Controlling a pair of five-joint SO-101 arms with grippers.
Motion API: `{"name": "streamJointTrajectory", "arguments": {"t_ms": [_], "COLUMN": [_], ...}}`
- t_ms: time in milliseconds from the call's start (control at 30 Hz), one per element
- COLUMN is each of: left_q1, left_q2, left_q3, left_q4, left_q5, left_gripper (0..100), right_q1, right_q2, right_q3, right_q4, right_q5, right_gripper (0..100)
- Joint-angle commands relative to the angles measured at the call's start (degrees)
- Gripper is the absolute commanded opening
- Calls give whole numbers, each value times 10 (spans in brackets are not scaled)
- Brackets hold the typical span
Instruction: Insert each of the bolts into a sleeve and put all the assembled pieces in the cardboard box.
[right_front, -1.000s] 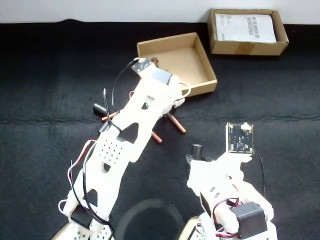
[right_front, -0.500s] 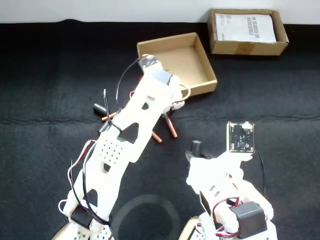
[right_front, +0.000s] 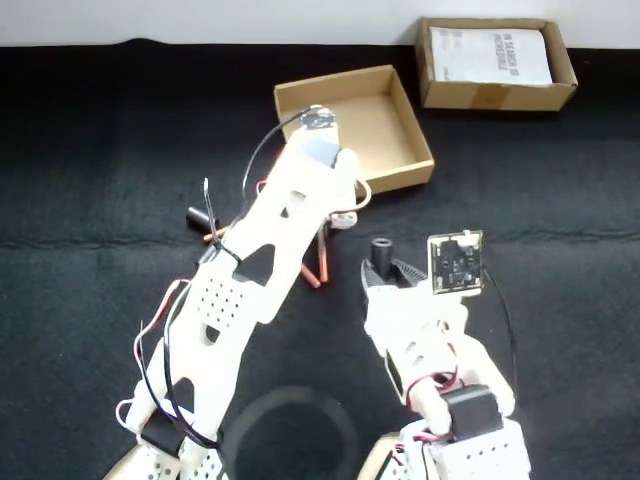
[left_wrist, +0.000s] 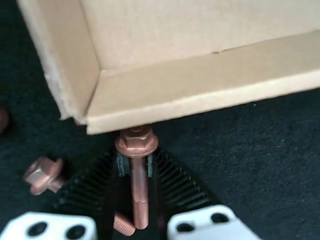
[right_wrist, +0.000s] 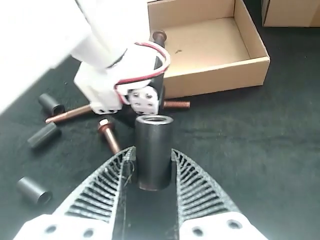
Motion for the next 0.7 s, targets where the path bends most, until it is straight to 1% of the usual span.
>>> {"name": "streamJointTrajectory", "arguments": {"t_ms": [0, 133, 233, 400, 467, 533, 667], "left_q1": [-18, -25, -26, -27, -26, -27, -28], "left_q2": [-66, -112, -137, -155, -159, -171, -210], "left_q3": [-42, -73, -73, -70, -70, -70, -70], "left_q4": [16, 34, 51, 71, 75, 75, 75], "left_q5": [-25, -51, -66, -66, -98, -135, -180], "left_gripper": [9, 9, 9, 9, 9, 9, 9], "right_q1": [7, 7, 7, 7, 7, 7, 15], "right_q2": [3, 3, 2, 2, 2, 2, 3], "right_q3": [43, 93, 131, 199, 226, 249, 256], "right_q4": [-95, -177, -250, -394, -438, -467, -466], "right_q5": [7, 5, 4, 8, 8, 8, 8], "right_gripper": [6, 6, 6, 6, 6, 6, 6]}}
